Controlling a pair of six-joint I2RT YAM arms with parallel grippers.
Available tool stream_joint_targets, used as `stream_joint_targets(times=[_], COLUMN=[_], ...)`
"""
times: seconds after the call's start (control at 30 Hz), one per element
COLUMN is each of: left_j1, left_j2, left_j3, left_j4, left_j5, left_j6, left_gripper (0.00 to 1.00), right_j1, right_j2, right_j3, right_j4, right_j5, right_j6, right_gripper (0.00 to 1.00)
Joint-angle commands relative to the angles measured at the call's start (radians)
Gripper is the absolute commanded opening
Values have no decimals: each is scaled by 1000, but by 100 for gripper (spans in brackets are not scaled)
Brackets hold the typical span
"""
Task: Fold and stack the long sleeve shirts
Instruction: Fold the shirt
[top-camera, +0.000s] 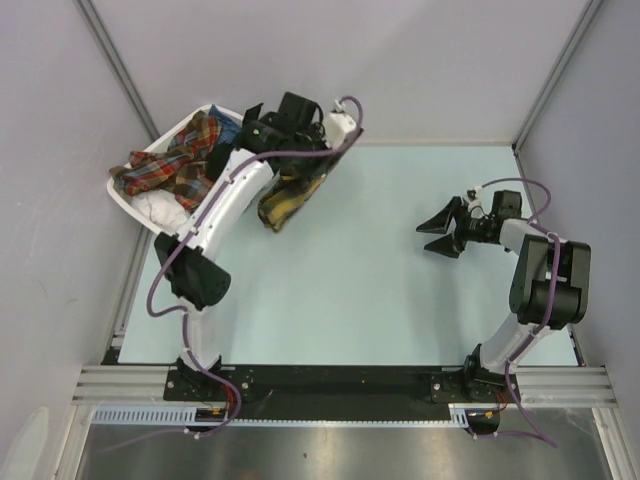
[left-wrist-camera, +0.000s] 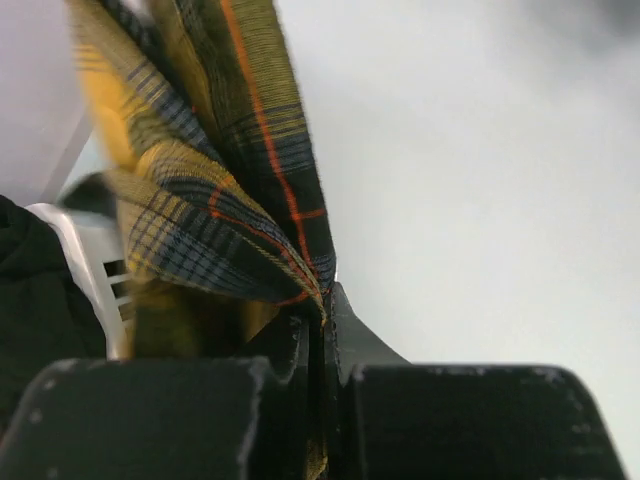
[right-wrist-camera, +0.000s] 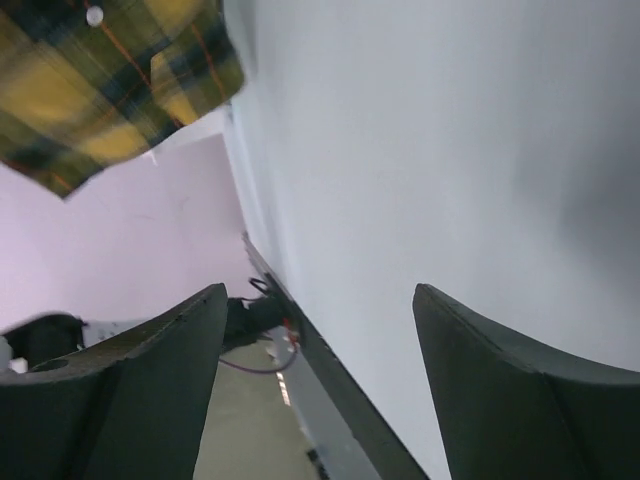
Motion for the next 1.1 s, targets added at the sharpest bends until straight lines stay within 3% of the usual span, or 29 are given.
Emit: stream_joint_targets(times=[0.0, 0.17, 0.33, 0.4, 0.47, 0.5, 0.53, 0.67, 0.8, 0.93, 1.03, 1.07], left_j1=[-166, -360, -438, -440, -440, -438, -434, -340, -105, 43, 109, 120], left_j2=[-28, 163, 288, 278, 259, 227, 204, 36, -70, 11, 110, 149], left_j3=[-219, -200, -147, -134, -117, -118, -120, -249, -383, -335, -307, -310], left_j4=[93, 188, 191, 230, 245, 253, 251, 280, 317, 227, 176, 159], left_j5=[-250, -321, -167, -72, -4, 45, 83, 263, 392, 340, 312, 317], left_j6=[136, 18, -236, -290, -296, -293, -280, -267, -275, -208, -197, -189], left_gripper=[0, 0, 2, 16, 57, 67, 83, 86, 82, 73, 68, 67], right_j1=[-11, -52, -132, -157, -161, -161, -158, -114, -26, 82, 130, 153], right_j2=[5, 58, 48, 16, -44, -61, -75, -100, -55, 37, 106, 123], right_j3=[-97, -151, -255, -283, -338, -356, -384, -418, -421, -369, -288, -266], right_j4=[192, 214, 137, 102, 120, 140, 151, 203, 413, 510, 486, 461], right_j5=[-24, -21, -23, -20, -21, -15, -6, 34, 91, 144, 209, 223], right_j6=[217, 206, 159, 142, 183, 199, 215, 284, 433, 472, 438, 429], right_gripper=[81, 85, 85, 85, 86, 86, 87, 89, 85, 77, 68, 60])
